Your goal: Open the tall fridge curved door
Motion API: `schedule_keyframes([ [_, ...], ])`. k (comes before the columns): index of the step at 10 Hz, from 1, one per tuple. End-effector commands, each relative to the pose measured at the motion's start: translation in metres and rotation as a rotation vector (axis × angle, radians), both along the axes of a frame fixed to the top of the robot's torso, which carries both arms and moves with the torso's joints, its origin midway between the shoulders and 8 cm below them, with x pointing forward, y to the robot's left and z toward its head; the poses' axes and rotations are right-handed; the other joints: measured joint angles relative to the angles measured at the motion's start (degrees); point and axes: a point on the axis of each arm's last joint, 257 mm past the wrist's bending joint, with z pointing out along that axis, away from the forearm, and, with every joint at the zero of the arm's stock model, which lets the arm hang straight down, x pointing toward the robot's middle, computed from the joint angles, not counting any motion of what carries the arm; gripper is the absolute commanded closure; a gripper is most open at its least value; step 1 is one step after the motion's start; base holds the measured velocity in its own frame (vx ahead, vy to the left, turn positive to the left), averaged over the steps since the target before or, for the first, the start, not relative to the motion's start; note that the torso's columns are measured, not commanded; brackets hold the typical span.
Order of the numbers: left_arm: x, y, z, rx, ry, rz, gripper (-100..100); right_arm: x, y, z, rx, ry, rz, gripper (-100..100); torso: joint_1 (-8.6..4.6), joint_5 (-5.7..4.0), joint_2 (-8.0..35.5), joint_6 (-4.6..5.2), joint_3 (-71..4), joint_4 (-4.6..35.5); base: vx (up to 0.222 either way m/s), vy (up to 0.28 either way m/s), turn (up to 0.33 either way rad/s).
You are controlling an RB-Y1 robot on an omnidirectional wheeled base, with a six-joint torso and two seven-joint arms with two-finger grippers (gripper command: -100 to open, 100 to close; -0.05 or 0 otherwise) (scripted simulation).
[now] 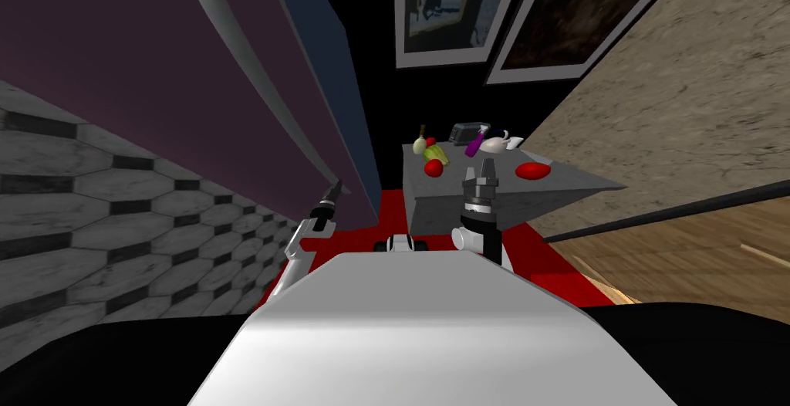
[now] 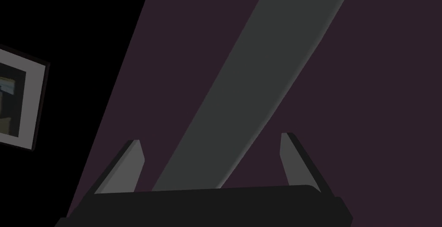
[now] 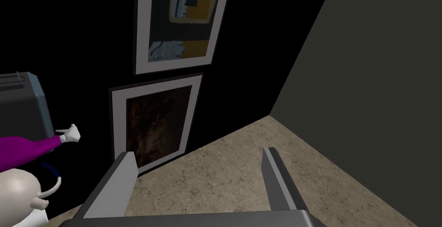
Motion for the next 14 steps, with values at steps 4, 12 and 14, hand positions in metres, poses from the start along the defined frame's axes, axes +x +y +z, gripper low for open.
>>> schedule_keyframes([
  [4, -0.010, -0.030, -0.006, -0.005, 0.001, -0.078, 100, 0.000, 0.000, 0.000, 0.000, 0.000, 0.000, 0, -0.08, -0.02, -0.24, 0.06, -0.16, -0.07, 0.050, -0.016, 0.232],
  [12, -0.019, -0.027, 0.028, 0.029, 0.001, -0.071, -100, 0.000, 0.000, 0.000, 0.000, 0.000, 0.000, 0, -0.06, -0.02, -0.06, 0.05, -0.04, -0.02, 0.029, 0.014, -0.022],
  [14, -0.022, -0.029, 0.036, 0.036, 0.002, -0.073, -100, 0.000, 0.000, 0.000, 0.000, 0.000, 0.000, 0, -0.04, -0.01, -0.04, 0.05, -0.03, -0.01, 0.030, 0.017, -0.030],
])
